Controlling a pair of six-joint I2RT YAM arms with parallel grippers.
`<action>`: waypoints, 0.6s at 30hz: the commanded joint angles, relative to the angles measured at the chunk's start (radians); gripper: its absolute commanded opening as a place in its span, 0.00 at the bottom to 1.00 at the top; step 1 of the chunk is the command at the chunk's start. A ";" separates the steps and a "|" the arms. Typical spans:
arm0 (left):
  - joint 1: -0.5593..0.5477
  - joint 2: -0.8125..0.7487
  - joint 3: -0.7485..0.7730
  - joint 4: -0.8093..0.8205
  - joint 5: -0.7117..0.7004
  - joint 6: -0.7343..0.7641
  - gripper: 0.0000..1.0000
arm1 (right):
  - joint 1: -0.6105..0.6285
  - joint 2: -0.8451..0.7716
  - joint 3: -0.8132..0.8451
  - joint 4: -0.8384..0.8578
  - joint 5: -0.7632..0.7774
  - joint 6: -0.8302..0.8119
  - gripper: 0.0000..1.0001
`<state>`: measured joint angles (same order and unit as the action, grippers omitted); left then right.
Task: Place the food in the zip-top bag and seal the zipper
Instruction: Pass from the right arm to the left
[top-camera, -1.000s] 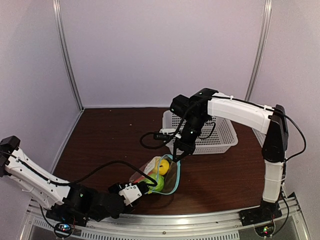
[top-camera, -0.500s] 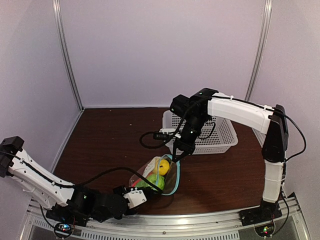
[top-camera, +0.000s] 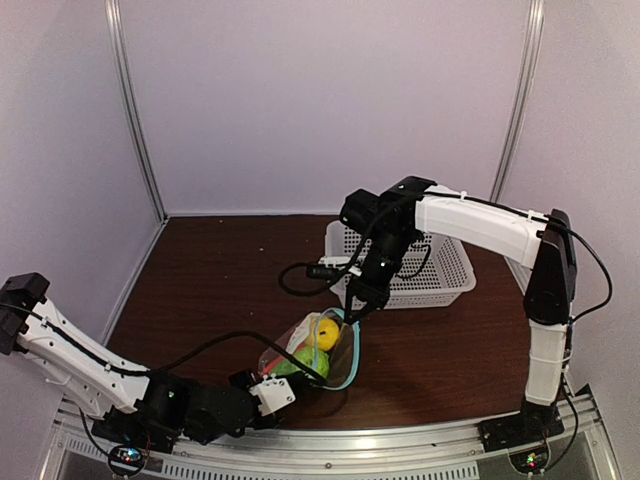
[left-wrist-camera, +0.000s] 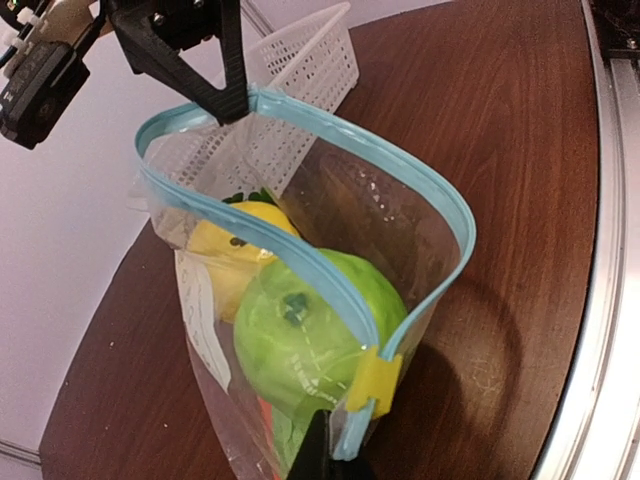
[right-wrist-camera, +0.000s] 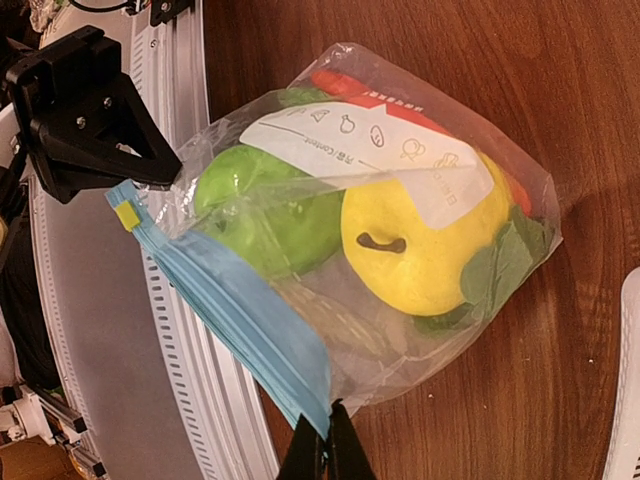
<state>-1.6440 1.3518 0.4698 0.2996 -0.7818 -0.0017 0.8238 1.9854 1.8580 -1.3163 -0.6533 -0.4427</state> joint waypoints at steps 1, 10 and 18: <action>-0.002 -0.030 0.017 0.065 -0.002 0.024 0.00 | -0.004 -0.005 -0.014 0.006 -0.009 0.008 0.00; 0.026 -0.189 0.044 -0.036 0.007 -0.128 0.00 | -0.028 -0.158 0.055 0.007 0.098 -0.134 0.43; 0.061 -0.285 0.033 -0.085 0.043 -0.226 0.00 | 0.057 -0.211 0.119 -0.004 -0.032 -0.258 0.49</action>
<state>-1.5925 1.0996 0.4942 0.2310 -0.7517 -0.1600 0.8326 1.7920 1.9770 -1.3197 -0.6086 -0.6167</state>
